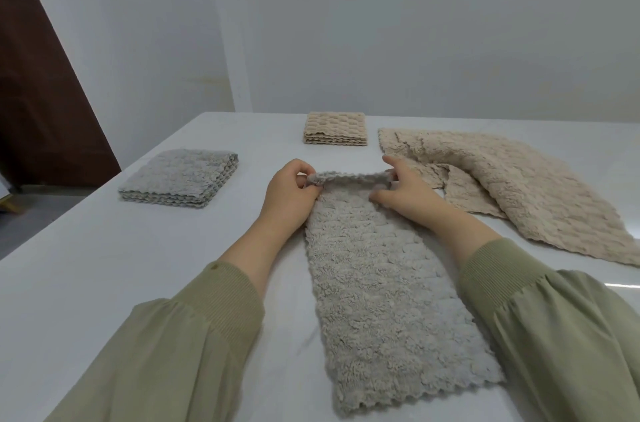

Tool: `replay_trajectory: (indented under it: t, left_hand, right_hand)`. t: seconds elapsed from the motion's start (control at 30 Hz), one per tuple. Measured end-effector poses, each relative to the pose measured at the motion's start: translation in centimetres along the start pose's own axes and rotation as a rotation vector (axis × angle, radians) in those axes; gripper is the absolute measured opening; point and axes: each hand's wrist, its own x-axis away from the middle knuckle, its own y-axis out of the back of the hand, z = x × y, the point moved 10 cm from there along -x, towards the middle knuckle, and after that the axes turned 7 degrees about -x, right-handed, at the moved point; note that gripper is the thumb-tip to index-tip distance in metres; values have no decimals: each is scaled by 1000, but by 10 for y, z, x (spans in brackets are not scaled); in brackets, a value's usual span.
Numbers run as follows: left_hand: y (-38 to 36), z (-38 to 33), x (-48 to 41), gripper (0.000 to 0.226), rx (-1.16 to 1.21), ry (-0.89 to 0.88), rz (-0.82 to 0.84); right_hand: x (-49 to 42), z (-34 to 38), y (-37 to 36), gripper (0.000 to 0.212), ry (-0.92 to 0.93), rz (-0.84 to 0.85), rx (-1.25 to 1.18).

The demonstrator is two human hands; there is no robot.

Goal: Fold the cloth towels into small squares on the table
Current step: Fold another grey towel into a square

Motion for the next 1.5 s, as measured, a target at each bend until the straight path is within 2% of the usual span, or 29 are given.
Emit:
replay_trajectory:
  t: [0.1,0.17,0.33,0.4,0.53,0.7,0.87,1.0,1.13,1.3,1.5]
  left_hand:
    - [4,-3,1,26,157,-6,-29]
    - [8,-4,1,28,243,-8,-43]
    - [5,-9,5,31,308,-21,-5]
    - [3,-7,5,35,340,-10,20]
    - [3,0,4,42,426,33,38]
    - [0,1,3,37,481,62,44]
    - [1,3,1,28,407,67,-6]
    - [6,0,2,20,376,32,-33]
    - [6,-4,4,32,388,7,-23]
    - [9,-8,4,35,365,-21,-56]
    - [15,-13,7,36,334,-63,-116]
  right_hand:
    - [3,-1,1,79,-29,50,-188]
    - [6,1,4,70,-50,57,-355]
    - [8,5,5,19,-27,117,-659]
    - [7,3,8,11,-39,83,-775]
    - [6,1,11,12,-34,46,-761]
    - [5,-7,11,22,-97,-5,-737]
    - [9,1,13,48,-50,44,-787]
    - [9,6,18,30,-29,1,-844]
    - [9,2,14,3,-62,10,-808]
    - [7,-5,10,25,-123,-19,-818]
    - [6,-11,11,8,-178,-64,-840]
